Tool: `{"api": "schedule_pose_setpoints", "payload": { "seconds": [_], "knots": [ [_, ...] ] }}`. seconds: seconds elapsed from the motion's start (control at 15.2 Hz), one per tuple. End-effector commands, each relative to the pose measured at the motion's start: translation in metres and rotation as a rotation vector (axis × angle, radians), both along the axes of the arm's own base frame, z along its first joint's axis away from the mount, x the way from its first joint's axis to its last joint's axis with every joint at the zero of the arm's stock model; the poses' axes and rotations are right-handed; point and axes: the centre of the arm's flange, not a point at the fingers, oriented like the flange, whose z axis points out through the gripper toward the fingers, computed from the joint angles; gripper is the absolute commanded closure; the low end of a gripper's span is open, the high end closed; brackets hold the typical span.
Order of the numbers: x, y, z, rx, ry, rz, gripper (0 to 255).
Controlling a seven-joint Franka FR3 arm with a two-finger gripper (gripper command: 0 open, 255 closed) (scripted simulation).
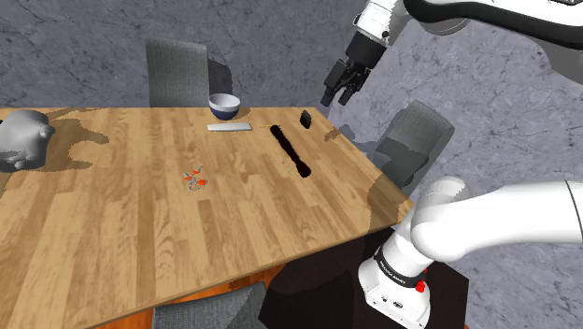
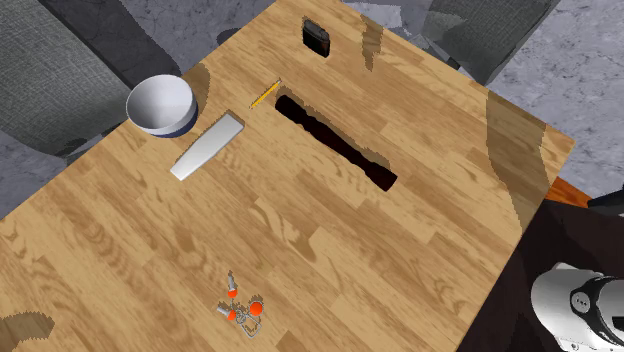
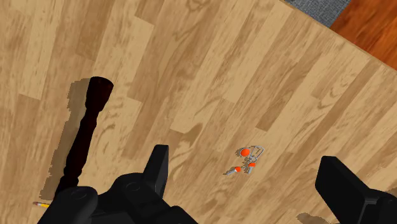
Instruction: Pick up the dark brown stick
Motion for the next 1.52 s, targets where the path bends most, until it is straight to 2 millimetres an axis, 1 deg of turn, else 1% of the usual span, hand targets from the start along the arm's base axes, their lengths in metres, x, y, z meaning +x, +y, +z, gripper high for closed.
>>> {"api": "schedule_pose_setpoints", "payload": {
  "seconds": [0.0,0.73,1.45],
  "knots": [
    [0.000,0.000,0.000,0.000,0.000,0.000,0],
    [0.090,-0.051,-0.100,-0.036,0.046,-0.099,0],
    [0.170,-0.114,-0.202,-0.072,0.091,-0.197,0]
  ]
}}
